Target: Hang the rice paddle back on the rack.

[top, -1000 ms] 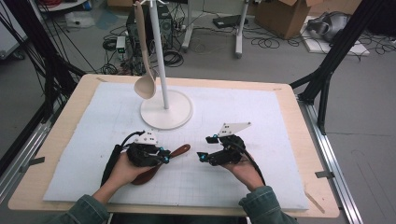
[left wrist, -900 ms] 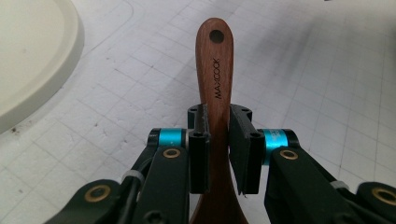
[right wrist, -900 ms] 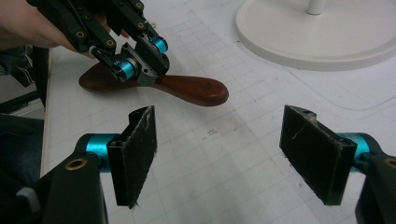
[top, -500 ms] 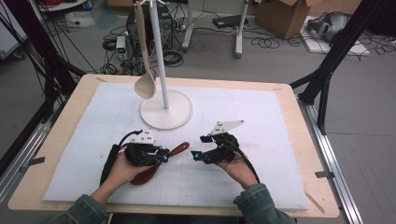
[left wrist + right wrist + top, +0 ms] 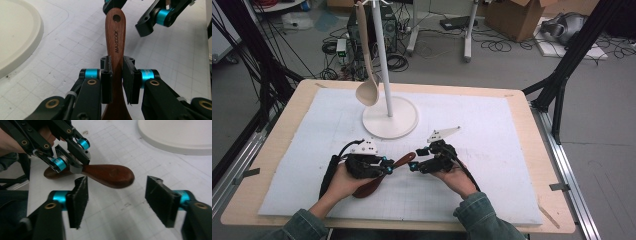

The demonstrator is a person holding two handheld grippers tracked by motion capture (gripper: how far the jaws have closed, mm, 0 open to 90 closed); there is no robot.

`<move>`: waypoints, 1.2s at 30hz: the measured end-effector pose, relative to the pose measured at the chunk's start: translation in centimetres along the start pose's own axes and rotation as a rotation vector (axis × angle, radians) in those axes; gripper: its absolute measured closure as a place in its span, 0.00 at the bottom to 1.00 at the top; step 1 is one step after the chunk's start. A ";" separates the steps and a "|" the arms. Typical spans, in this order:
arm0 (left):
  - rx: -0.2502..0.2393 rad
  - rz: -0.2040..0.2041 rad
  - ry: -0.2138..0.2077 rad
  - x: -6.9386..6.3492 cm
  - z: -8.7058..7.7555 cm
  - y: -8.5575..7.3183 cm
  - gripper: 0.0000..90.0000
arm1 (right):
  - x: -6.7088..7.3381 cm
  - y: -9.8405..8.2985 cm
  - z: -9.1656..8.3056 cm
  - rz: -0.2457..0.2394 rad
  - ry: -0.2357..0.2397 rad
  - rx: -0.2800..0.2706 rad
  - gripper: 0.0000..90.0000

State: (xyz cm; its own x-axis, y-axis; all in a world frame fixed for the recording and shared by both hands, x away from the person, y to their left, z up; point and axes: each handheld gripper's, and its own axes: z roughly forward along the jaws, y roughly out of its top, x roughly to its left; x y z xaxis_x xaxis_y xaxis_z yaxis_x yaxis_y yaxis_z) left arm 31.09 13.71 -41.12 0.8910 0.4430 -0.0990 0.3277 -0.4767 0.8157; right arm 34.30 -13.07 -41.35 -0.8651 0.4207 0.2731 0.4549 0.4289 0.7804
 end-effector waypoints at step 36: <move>-0.017 -0.026 -0.102 0.0 -0.6 1.5 0.84 | 1.2 1.6 -1.6 0.036 0.114 -0.129 0.69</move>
State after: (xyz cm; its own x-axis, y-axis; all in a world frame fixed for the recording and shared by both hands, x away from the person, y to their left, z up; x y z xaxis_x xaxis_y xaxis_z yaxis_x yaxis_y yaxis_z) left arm 31.36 13.43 -39.54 0.9100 0.3749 -0.1773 0.3464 -0.4523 0.8218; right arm 33.72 -13.12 -38.86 -0.8707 0.3369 0.3583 0.4611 0.3058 0.8330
